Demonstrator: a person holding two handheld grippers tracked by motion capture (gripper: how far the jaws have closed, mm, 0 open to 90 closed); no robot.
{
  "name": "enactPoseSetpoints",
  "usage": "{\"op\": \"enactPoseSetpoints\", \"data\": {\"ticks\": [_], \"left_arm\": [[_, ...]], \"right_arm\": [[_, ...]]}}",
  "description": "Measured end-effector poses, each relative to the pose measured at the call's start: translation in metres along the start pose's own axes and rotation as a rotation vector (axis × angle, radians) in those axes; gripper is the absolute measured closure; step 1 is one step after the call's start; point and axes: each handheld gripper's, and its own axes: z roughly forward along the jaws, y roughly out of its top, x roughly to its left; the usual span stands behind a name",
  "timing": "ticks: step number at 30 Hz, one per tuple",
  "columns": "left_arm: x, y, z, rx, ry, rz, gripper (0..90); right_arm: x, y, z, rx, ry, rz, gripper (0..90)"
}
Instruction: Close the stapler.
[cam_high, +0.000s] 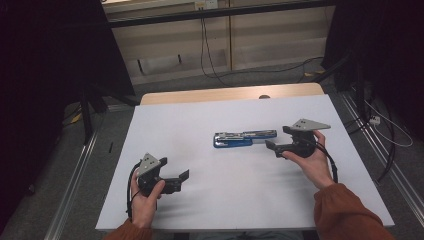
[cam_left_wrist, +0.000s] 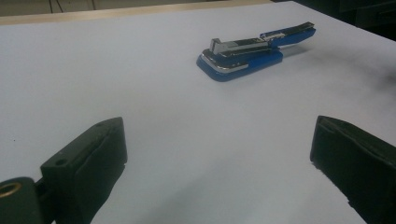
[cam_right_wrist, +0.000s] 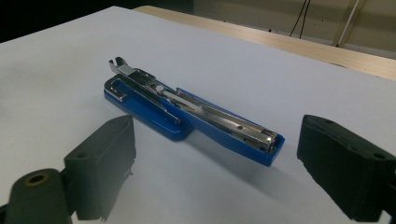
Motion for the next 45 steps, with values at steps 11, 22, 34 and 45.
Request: {"op": "enactPoseSetpoints", "data": {"ticks": [11,22,34,45], "left_arm": [[0.002,0.001,0.001,-0.005,0.021,-0.004,4.7],[-0.004,0.004,0.007,-0.006,-0.001,0.035,8.7],[-0.012,0.017,0.020,-0.013,-0.067,0.044,6.7],[-0.010,0.028,0.040,-0.019,-0.048,0.073,6.1]], "right_arm": [[0.009,-0.018,-0.016,0.016,-0.007,-0.007,17.6],[0.004,-0.023,-0.033,-0.015,-0.034,0.003,35.6],[0.000,-0.025,-0.027,-0.003,-0.024,0.004,67.1],[-0.004,-0.027,-0.023,0.017,-0.019,-0.010,90.0]]}}
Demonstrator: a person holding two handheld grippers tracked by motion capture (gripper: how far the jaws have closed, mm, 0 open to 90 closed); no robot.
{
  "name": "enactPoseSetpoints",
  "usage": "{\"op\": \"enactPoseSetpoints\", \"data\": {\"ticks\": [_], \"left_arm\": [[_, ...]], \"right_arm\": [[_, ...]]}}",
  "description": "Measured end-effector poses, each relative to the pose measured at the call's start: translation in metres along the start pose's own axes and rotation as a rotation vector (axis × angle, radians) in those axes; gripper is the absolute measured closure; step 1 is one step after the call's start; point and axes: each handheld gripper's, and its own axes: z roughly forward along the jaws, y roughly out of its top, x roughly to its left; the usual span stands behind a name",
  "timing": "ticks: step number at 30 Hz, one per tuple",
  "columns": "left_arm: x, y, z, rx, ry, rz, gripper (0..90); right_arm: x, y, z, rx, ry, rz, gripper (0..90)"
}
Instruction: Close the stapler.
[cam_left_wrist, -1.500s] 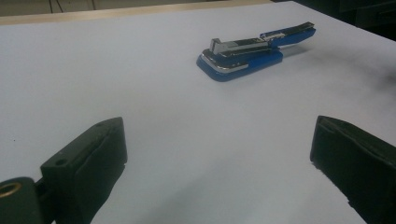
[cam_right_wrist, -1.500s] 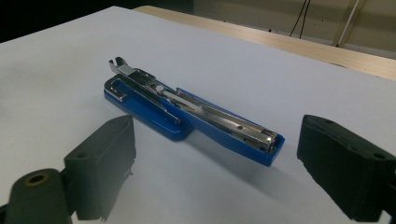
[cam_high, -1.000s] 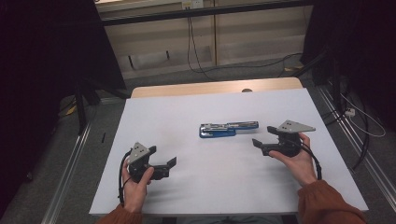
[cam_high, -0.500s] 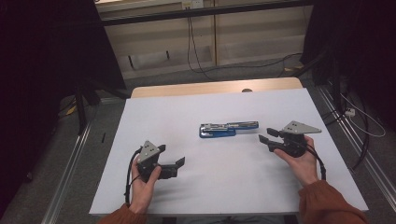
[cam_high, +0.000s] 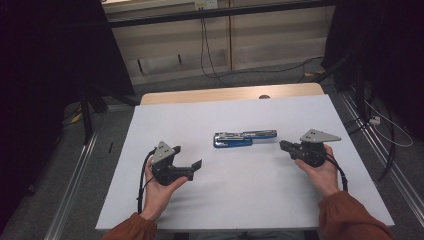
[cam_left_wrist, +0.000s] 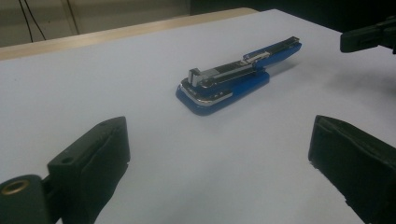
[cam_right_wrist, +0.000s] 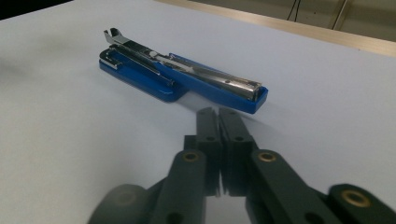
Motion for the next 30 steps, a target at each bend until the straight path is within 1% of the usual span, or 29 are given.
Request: {"op": "enactPoseSetpoints", "data": {"ticks": [1,2,3,5,6,7,8,9,10,12,13,15,16,18,21,22,23,24,26,27,30], "left_arm": [[0.000,0.003,0.003,-0.003,-0.003,0.000,6.5],[0.000,0.004,0.005,-0.003,-0.002,0.001,6.8],[-0.001,0.007,0.007,-0.008,0.000,0.008,7.1],[-0.002,0.011,0.012,-0.019,-0.010,0.010,9.3],[-0.003,0.012,0.015,-0.019,-0.001,0.015,12.2],[-0.003,0.013,0.017,-0.017,0.008,0.019,13.0],[-0.003,0.014,0.021,-0.010,0.003,0.020,13.2],[-0.003,0.015,0.024,0.006,-0.011,0.020,15.7],[-0.003,0.016,0.027,0.015,-0.011,0.022,19.3],[-0.001,0.017,0.031,0.020,-0.018,0.023,23.5],[0.000,0.017,0.034,0.017,-0.022,0.019,27.2],[0.000,0.018,0.037,0.009,-0.032,0.009,30.9],[0.001,0.019,0.039,0.023,-0.046,0.030,35.3],[-0.001,0.021,0.042,0.035,-0.051,0.049,41.7],[-0.002,0.023,0.048,0.038,-0.080,0.041,50.0],[-0.002,0.023,0.050,0.038,-0.082,0.041,51.3],[-0.003,0.023,0.052,0.035,-0.092,0.032,51.5],[-0.003,0.024,0.054,0.038,-0.093,0.034,52.9],[-0.004,0.024,0.058,0.045,-0.094,0.039,58.5],[-0.004,0.025,0.061,0.054,-0.095,0.042,59.2],[-0.003,0.029,0.068,0.052,-0.097,0.038,64.5]], "right_arm": [[0.000,0.000,0.000,-0.001,0.004,0.001,90.0],[-0.001,0.000,0.001,-0.002,0.012,0.014,90.0],[-0.002,0.000,0.001,0.002,0.014,0.010,90.0],[-0.004,0.000,0.002,0.007,0.007,0.007,90.0],[-0.006,0.001,0.001,0.008,0.005,0.014,90.0],[-0.006,0.001,0.001,0.010,0.003,0.007,90.0],[-0.006,0.001,0.001,0.006,0.001,0.010,90.0],[-0.007,0.001,0.000,0.006,0.002,0.010,90.0],[-0.007,0.001,0.000,0.010,0.001,0.004,90.0],[-0.007,0.000,0.000,0.009,0.002,0.006,90.0],[-0.006,0.000,0.000,0.010,0.003,0.006,90.0],[-0.006,0.000,0.002,0.016,0.004,-0.009,90.0],[-0.005,-0.001,0.002,0.018,0.000,-0.022,90.0],[-0.003,-0.002,0.005,0.028,0.003,-0.032,90.0],[-0.003,-0.002,0.007,0.030,0.001,-0.036,90.0],[-0.003,-0.002,0.008,0.031,-0.002,-0.035,90.0],[-0.003,-0.002,0.008,0.031,-0.001,-0.032,90.0],[-0.003,-0.002,0.008,0.031,0.000,-0.031,90.0],[-0.005,-0.001,0.009,0.030,0.002,-0.029,90.0],[-0.005,-0.001,0.010,0.032,-0.001,-0.028,90.0],[-0.007,0.000,0.012,0.033,0.001,-0.026,90.0]]}}
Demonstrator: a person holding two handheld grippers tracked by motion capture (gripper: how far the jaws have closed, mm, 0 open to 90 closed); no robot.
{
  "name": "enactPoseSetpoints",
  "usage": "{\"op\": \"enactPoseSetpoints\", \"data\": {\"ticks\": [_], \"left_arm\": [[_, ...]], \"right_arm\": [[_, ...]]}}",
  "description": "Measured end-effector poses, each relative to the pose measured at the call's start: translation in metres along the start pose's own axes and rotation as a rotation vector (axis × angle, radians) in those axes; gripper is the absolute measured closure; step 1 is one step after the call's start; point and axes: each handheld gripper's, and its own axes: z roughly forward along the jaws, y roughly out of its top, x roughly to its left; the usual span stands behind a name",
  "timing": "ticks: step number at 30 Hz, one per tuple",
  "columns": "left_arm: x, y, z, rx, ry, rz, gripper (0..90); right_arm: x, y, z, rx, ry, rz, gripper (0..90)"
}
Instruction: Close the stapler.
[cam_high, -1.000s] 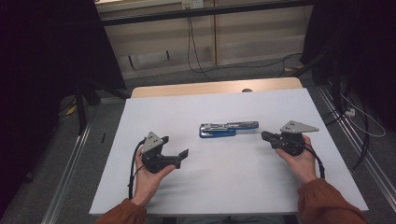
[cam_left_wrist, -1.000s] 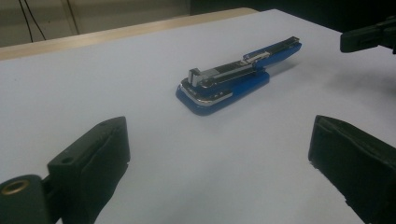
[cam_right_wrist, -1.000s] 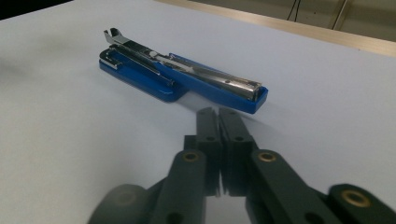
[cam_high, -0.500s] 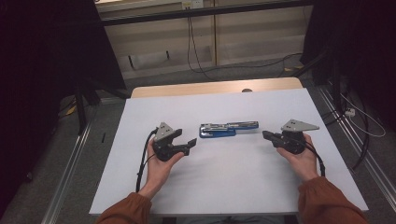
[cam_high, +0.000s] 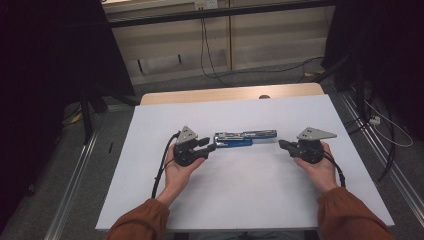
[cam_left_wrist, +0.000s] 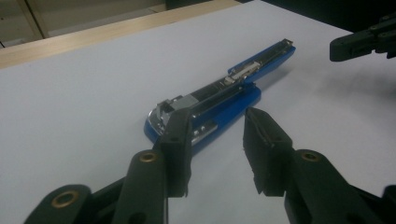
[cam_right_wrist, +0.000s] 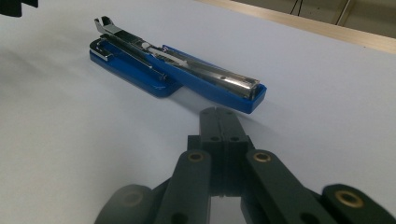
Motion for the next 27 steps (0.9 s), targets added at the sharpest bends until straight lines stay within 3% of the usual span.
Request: {"op": "enactPoseSetpoints", "data": {"ticks": [4,7,16,27], "left_arm": [[0.001,0.007,0.008,0.003,0.003,0.007,68.3],[-0.002,0.011,0.015,0.000,0.007,0.037,75.1],[-0.002,0.016,0.041,0.048,0.008,0.092,86.9],[0.003,0.014,0.049,0.067,0.002,0.074,90.0]], "right_arm": [[-0.002,0.003,0.003,0.003,-0.005,-0.007,90.0],[-0.004,0.009,0.003,-0.006,-0.005,-0.003,90.0],[-0.009,0.015,0.014,0.035,-0.020,-0.018,90.0],[-0.010,0.013,0.032,0.067,-0.008,0.007,90.0]]}}
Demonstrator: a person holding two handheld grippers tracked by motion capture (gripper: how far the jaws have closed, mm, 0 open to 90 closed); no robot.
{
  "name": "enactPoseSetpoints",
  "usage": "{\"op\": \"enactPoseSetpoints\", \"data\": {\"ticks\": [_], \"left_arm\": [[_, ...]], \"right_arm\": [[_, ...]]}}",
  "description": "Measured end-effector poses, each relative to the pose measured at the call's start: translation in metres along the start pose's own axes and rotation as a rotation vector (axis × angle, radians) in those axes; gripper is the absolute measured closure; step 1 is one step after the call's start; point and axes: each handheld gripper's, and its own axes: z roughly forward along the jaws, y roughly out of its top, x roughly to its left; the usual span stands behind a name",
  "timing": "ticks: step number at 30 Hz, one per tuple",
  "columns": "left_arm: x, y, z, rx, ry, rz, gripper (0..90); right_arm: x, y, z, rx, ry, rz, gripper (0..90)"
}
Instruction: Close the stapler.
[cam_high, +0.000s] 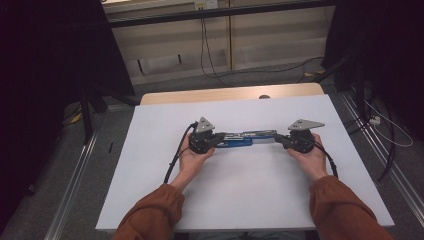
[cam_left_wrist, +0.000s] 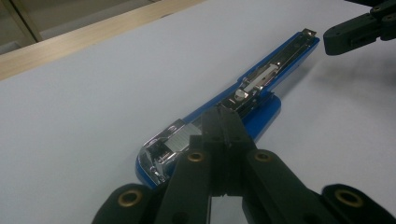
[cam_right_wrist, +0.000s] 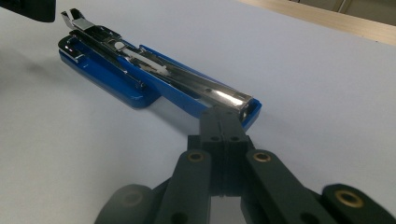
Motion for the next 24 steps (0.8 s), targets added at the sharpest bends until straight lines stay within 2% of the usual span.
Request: {"op": "enactPoseSetpoints", "data": {"ticks": [3,8,10,11,14,17,18,24], "left_arm": [[0.005,-0.007,0.002,0.037,0.023,0.016,90.0],[0.011,-0.012,0.003,0.045,0.033,-0.006,90.0],[0.011,-0.013,0.005,0.051,0.013,-0.026,90.0],[0.012,-0.014,0.006,0.056,0.017,-0.016,90.0],[0.011,-0.015,0.008,0.060,0.009,-0.023,90.0],[0.009,-0.016,0.011,0.078,0.006,-0.004,90.0],[0.008,-0.017,0.012,0.074,0.004,-0.015,90.0],[0.006,-0.018,0.013,0.071,0.006,0.009,90.0]], "right_arm": [[0.001,-0.001,0.002,0.014,-0.003,0.002,90.0],[0.000,-0.004,0.004,0.052,-0.009,-0.005,90.0],[0.000,-0.005,0.005,0.061,-0.009,-0.005,90.0],[0.000,-0.005,0.006,0.070,-0.008,-0.002,90.0],[-0.001,-0.006,0.007,0.086,-0.023,0.004,90.0],[-0.002,-0.006,0.008,0.095,-0.032,0.011,90.0],[-0.002,-0.006,0.008,0.097,-0.031,0.012,90.0],[-0.002,-0.007,0.009,0.113,-0.043,-0.014,90.0]]}}
